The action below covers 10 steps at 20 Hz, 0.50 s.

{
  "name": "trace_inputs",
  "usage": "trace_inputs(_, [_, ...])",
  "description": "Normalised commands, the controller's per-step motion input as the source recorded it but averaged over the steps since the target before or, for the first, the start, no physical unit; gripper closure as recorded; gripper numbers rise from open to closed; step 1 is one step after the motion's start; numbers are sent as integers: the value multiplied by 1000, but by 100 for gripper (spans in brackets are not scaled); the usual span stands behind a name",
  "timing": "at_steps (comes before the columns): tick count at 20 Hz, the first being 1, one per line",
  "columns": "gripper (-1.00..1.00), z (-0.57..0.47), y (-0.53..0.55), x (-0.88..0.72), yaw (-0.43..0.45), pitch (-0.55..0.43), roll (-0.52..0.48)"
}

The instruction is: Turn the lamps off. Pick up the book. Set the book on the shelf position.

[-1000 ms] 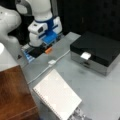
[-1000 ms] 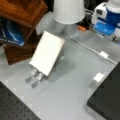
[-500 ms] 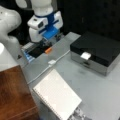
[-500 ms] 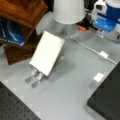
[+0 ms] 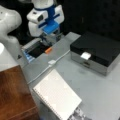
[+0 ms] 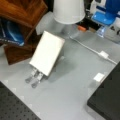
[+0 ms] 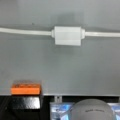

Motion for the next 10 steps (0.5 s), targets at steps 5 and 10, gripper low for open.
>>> trace_inputs(5, [-100, 368, -188, 449, 165, 296, -139])
trace_inputs(10, [-100, 327, -213, 532, 180, 350, -131])
